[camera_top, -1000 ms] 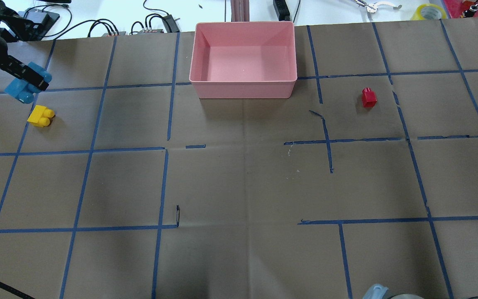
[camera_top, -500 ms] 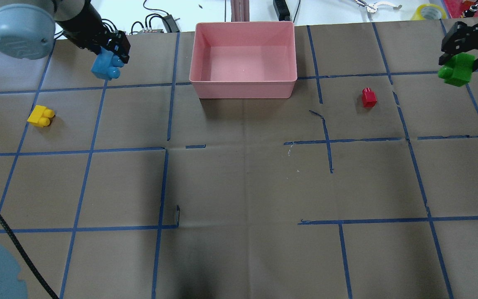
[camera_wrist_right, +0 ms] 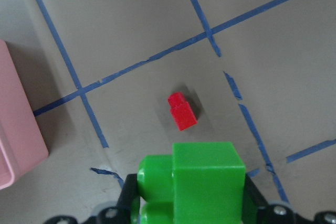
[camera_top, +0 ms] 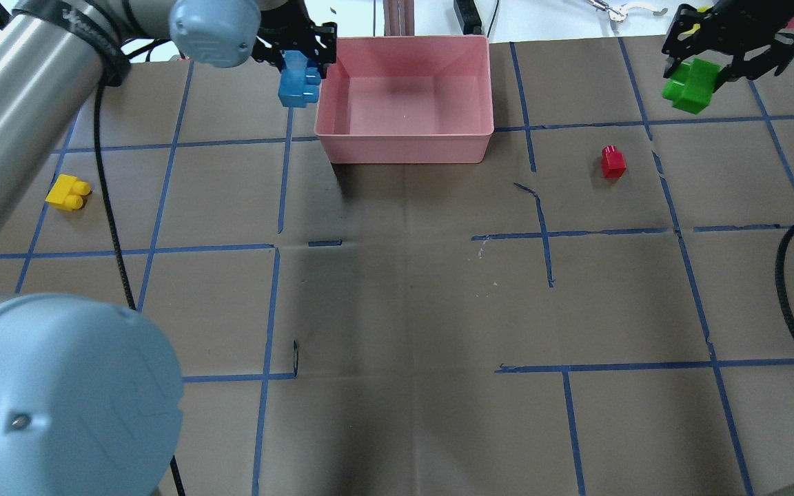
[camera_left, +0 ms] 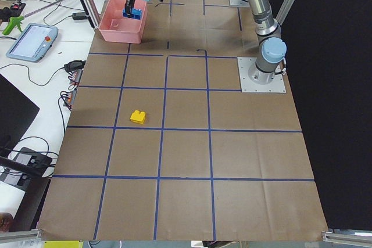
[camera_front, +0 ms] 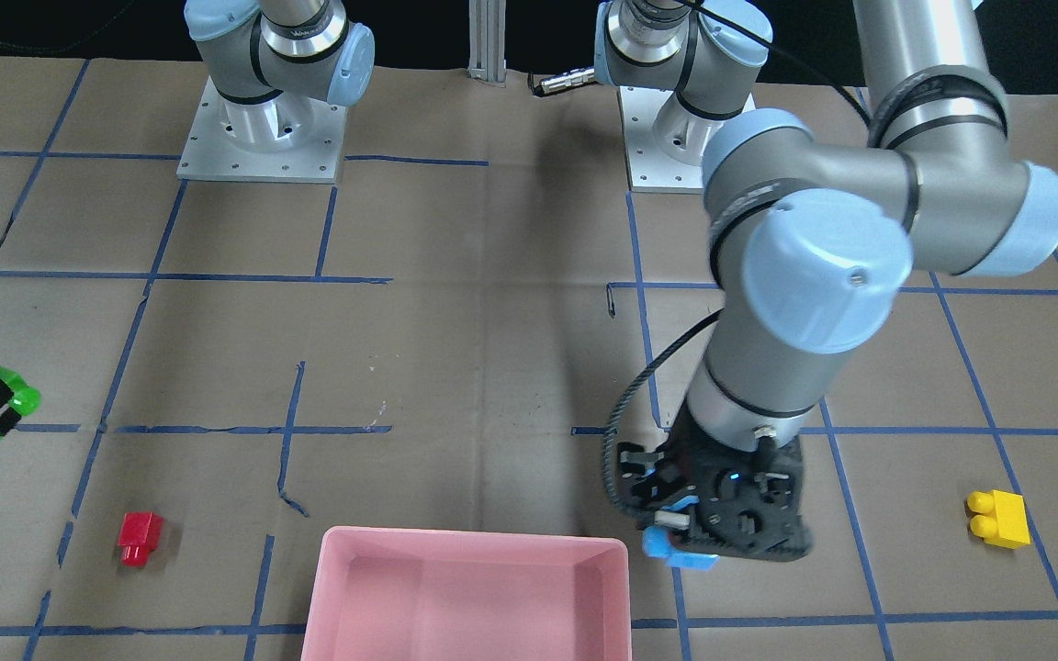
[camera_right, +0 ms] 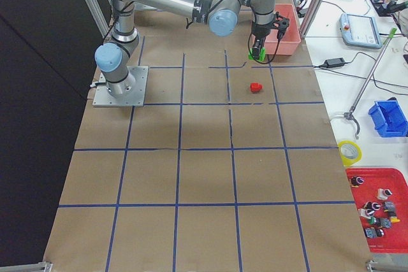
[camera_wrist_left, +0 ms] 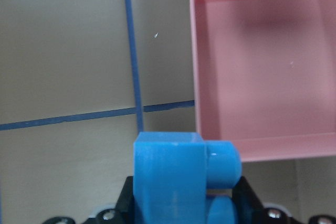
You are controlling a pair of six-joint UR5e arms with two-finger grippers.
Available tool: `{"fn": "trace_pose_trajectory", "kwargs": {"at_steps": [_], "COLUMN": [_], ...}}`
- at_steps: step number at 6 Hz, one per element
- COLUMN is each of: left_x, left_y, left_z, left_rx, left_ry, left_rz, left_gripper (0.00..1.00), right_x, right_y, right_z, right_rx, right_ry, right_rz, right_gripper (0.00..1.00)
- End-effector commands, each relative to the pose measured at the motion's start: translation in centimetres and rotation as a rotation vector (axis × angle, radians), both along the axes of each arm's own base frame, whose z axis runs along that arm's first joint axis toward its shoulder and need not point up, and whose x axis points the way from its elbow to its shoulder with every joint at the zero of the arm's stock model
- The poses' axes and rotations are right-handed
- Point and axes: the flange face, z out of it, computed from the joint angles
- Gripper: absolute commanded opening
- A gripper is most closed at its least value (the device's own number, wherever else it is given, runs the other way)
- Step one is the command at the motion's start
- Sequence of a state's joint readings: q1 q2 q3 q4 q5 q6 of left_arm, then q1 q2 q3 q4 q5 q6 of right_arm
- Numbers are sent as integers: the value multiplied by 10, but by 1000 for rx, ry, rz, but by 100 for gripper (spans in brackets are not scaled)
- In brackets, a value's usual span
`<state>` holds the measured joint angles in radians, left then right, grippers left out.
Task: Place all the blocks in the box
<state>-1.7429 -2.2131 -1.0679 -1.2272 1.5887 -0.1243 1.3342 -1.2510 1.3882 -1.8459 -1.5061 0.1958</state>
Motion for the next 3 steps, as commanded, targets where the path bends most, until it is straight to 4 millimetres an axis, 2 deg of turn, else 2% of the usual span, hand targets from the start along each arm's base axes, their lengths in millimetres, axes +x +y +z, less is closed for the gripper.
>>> {"fn": "trace_pose_trajectory", "kwargs": {"at_steps": [1, 2, 3], "left_x": [-49, -51, -49], "left_y": [-40, -47, -51], "left_z": [-63, -79, -77], "left_rx": [-22, -34, -76], "left_ry": [23, 27, 35], "left_rz": [43, 43, 44], "left_gripper": [23, 30, 80], "right_x": [53, 109, 145], "right_y": [-43, -56, -54], "right_z": [-18, -17, -5], "right_rx": [-20, -59, -80], "right_ry": [-46, -101, -110], "right_rz": [-113, -99, -62], "right_gripper": [8, 8, 8]}}
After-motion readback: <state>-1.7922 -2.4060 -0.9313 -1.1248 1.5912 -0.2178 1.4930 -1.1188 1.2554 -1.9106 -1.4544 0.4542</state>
